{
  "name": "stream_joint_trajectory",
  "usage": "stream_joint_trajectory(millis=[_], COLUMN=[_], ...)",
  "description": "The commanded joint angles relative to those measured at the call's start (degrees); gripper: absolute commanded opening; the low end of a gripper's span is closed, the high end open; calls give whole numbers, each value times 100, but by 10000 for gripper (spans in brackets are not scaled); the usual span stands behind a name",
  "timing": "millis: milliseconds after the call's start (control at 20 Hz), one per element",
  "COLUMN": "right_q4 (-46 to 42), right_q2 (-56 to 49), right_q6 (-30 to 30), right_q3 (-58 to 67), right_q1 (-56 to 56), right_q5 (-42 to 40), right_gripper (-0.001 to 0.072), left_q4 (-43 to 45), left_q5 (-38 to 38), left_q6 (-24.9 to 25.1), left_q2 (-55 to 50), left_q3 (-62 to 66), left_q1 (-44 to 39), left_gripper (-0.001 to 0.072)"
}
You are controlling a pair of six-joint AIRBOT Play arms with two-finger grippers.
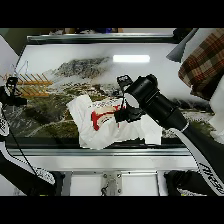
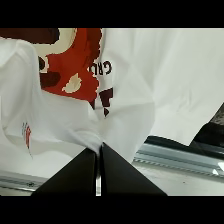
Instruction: Fold the clothes and pants, and hang the long-sleeved shirts on hangers.
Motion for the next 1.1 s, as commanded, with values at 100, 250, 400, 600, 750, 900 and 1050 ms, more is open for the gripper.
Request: stream_joint_trajectory(millis=[100,250,400,600,750,900,1050], right_q4=[2,2,2,2,2,2,0], right_q2=[-4,-4,-4,-4,-2,-4,-4], right_q6=[2,2,2,2,2,2,2], right_q3=[-2,-2,-2,-2,-2,-2,-2], right_q1=[4,4,4,4,4,4,4], right_q5=[2,2,2,2,2,2,2], right_gripper=[22,22,22,22,22,22,22], left_q4=[-15,-63,-313,-664,-647,-640,-595], left_q5=[-236,-247,-275,-315,-66,66,39], left_q6=[0,-28,-42,-66,-61,-57,-17], left_q2=[149,407,776,1272,1746,2168,2581], left_q3=[-4,-4,-4,-20,-415,-922,-1211], left_q1=[0,0,0,-50,-238,-474,-767], left_gripper=[15,14,14,14,14,14,14])
